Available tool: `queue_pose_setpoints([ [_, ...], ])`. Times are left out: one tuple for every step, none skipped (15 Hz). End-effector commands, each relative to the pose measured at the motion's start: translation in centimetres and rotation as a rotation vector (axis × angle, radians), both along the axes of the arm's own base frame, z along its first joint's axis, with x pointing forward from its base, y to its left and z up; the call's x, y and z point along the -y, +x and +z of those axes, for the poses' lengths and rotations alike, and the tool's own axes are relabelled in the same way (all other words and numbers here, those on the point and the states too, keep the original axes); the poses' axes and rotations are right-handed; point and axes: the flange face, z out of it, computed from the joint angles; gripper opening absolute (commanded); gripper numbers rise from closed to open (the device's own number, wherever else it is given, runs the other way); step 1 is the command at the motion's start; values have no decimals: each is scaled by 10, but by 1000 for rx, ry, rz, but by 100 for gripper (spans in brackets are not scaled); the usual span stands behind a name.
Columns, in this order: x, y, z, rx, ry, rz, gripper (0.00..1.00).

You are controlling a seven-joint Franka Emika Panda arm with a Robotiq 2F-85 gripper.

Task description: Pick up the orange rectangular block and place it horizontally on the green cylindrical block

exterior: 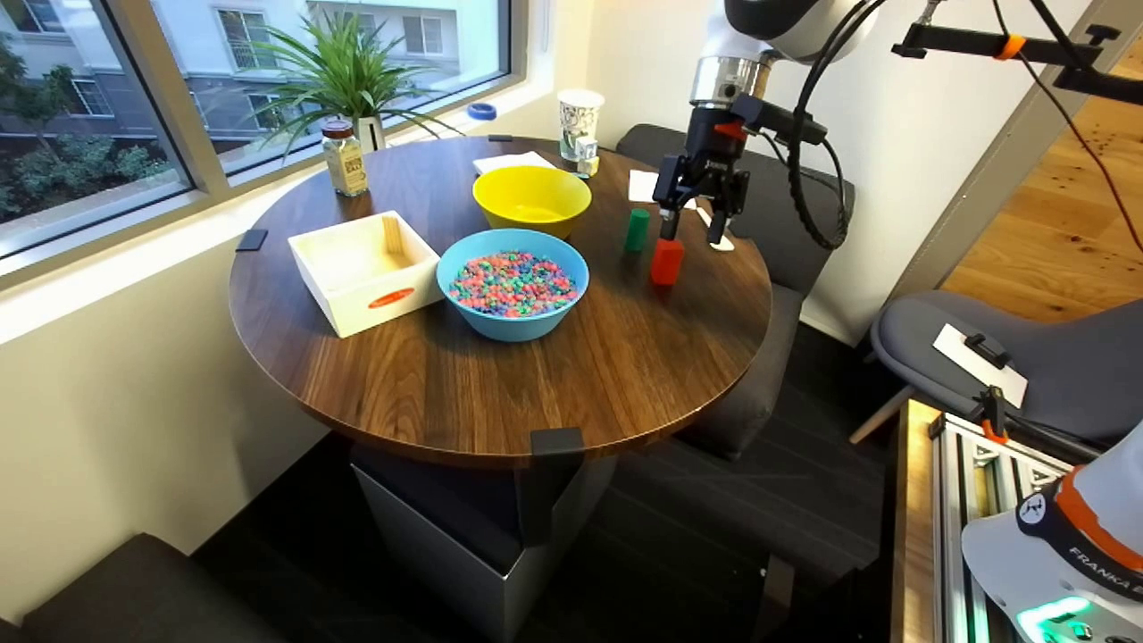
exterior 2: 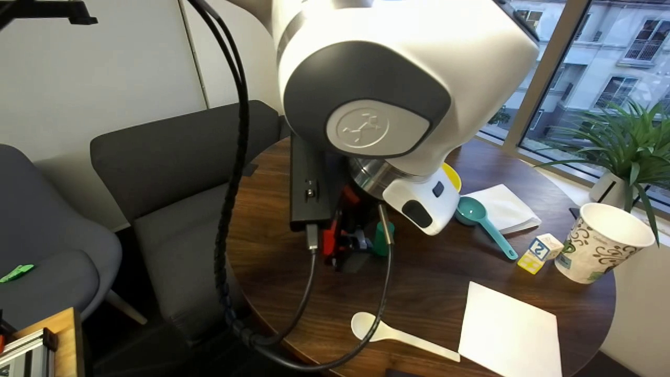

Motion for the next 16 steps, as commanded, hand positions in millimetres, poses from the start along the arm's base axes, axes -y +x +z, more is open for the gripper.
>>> queue_pose_setpoints([
  [-3, 17, -5, -54, 29, -16, 100],
  [-4, 19, -7, -62, 31, -16, 100],
  [-4, 21, -9, -70, 28, -17, 100],
  [-4, 23, -10, -79, 30, -23, 100],
  [-3, 26, -11, -87, 31, -29, 100],
  [-3, 28, -12, -92, 32, -36, 100],
  [-2, 30, -13, -98, 29, -47, 100],
  [-2, 32, -13, -105, 32, -53, 100],
  [-2, 33, -14, -113, 31, -62, 100],
  [-2, 35, -14, -127, 35, -75, 100],
  [-3, 36, -15, -141, 36, -94, 100],
  [-2, 37, -15, -152, 33, -114, 100],
  [-2, 39, -15, -159, 34, -131, 100],
  [-2, 40, -16, -167, 32, -147, 100],
  [-2, 41, -16, -172, 30, -162, 100],
  [-1, 42, -17, -180, 29, -178, 100],
])
